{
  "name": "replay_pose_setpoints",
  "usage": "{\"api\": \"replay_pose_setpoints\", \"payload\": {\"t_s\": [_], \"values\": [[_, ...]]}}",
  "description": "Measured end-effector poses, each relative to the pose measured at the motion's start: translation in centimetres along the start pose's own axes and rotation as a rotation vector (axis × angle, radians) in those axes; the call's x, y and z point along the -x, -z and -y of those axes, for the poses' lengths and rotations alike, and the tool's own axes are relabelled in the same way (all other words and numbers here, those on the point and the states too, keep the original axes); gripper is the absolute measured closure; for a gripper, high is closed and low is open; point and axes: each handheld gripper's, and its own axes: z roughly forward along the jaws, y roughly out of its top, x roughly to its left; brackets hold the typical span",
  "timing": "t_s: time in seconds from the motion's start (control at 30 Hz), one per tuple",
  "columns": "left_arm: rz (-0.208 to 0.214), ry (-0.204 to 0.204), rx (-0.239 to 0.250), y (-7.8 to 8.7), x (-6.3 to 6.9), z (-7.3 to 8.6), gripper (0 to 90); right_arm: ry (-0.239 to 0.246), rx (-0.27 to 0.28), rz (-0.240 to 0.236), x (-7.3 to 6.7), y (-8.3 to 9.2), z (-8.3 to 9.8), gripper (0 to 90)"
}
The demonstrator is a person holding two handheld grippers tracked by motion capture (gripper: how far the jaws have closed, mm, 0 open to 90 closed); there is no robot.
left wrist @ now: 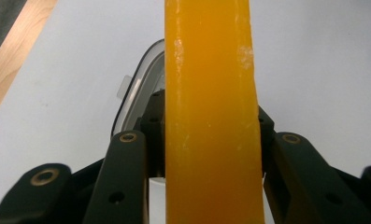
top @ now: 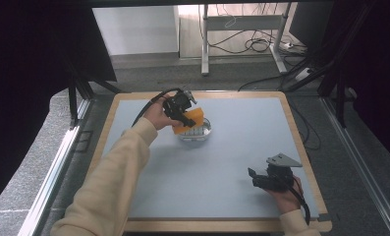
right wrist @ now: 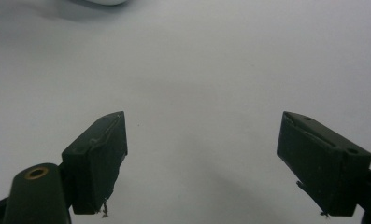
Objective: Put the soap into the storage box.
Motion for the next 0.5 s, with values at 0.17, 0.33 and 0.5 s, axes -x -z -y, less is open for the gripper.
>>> {"api": "replay_pose_setpoints", "payload": {"t_s": [0.17, 0.33, 0.5], "values": [[0.03, -0.034, -0.005, -1.0, -0.3, -0.7, 62.1, -0.002, -0.003, 0.0, 0.1, -0.1, 0.0, 16.6], [0.046, -0.057, -0.014, -2.5, -0.8, -1.5, 62.1, -0.006, 0.001, 0.005, 0.1, 0.2, 0.1, 16.6], [0.053, -0.064, -0.028, -3.2, -1.2, -1.5, 62.1, -0.007, -0.002, 0.006, 0.3, 0.1, 0.2, 16.6]]}}
